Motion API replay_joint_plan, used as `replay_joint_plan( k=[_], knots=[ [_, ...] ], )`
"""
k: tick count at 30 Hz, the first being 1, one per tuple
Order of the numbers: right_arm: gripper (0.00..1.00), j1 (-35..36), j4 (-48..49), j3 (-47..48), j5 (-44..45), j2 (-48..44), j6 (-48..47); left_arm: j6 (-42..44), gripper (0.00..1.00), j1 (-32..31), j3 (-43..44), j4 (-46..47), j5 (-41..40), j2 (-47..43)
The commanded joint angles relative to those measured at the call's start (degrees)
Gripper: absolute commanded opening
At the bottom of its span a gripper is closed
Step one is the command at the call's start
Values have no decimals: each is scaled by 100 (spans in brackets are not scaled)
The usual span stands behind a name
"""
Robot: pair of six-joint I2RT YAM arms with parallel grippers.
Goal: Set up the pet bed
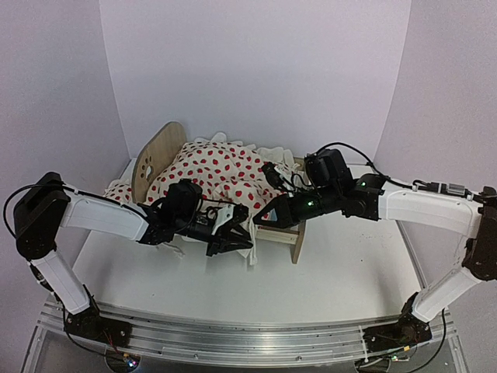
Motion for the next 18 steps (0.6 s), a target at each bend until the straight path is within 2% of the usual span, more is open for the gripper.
replay_joint_plan(
  k=[1, 5, 11, 18],
  knots=[
    [0, -29, 121, -7, -56, -141, -58, 40, 10, -20, 328, 185, 144, 47],
    [0, -47, 121, -42, -48, -148, -67, 73, 1, -16, 315, 108, 120, 19],
    [0, -129, 65, -96, 68, -165, -45, 76, 0, -13, 285, -80, 67, -87],
    [0, -356, -1388, 126, 1006, -411, -647, 181, 0, 209, 312, -1073, -149, -462]
  ],
)
